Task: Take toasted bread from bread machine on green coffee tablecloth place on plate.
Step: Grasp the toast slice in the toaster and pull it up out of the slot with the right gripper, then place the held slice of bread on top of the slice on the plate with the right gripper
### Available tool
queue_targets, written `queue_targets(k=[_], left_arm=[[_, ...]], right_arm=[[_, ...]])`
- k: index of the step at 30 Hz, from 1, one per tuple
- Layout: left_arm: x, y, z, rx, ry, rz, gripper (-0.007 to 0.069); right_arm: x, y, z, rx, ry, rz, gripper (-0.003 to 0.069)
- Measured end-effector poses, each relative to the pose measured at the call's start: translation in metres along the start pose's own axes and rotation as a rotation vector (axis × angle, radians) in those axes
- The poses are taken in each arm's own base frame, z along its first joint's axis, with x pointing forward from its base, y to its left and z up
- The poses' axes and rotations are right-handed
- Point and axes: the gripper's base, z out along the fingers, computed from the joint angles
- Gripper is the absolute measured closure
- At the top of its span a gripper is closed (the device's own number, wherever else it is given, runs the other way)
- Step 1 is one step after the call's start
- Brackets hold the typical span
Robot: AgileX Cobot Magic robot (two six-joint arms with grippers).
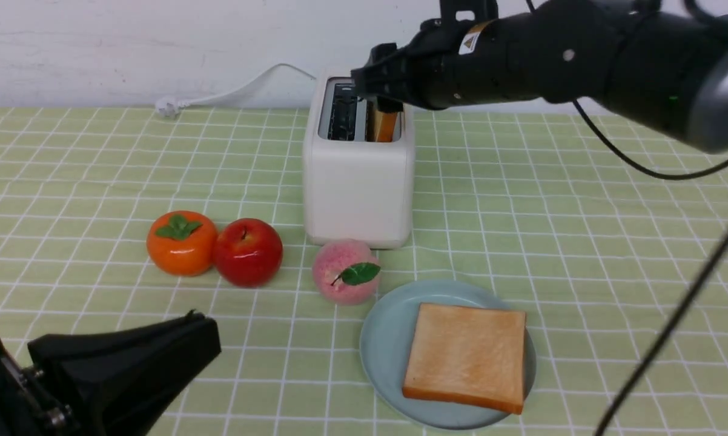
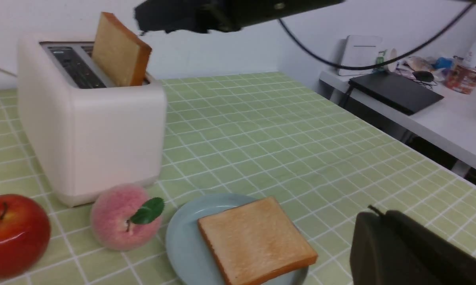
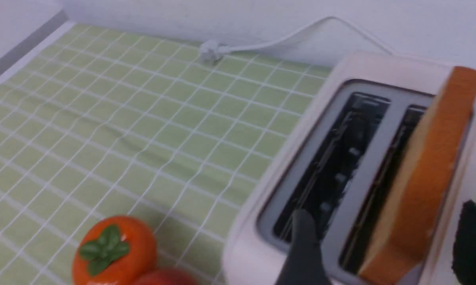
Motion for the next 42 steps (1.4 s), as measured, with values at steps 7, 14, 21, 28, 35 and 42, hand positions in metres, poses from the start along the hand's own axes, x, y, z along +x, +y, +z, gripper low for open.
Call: queue_targets(k=[7,14,21,28,35,42], left_arm=[[0.0,-0.009,0.0,0.101,-0.005,0.174,0.0638],[0.011,-0.006,0.001,0.084,0.021,0.21,0.0637],[0.013,-0.005,0.001,0.077,0.028,0.215,0.0636],[0.018,0.001,0.002,0.024,0.042,0.223,0.0634],[0.029,0.005,0.003,0.011,0.073,0.242,0.0632],[0.057,0.009,0.004,0.022,0.148,0.137,0.0631]], right_arm=[[0.013,-0.03,0.038,0.061,-0.005,0.032,0.0195],[0.018,-0.033,0.046,0.072,-0.001,0.002,0.0329],[0.015,-0.031,0.046,0.066,-0.04,-0.003,0.0477],[0.009,-0.028,0.04,0.056,-0.062,0.013,0.0559],[-0.043,-0.005,-0.033,0.022,-0.118,-0.019,0.0561],[-0.041,0.011,-0.143,0.017,0.103,-0.124,0.0564]])
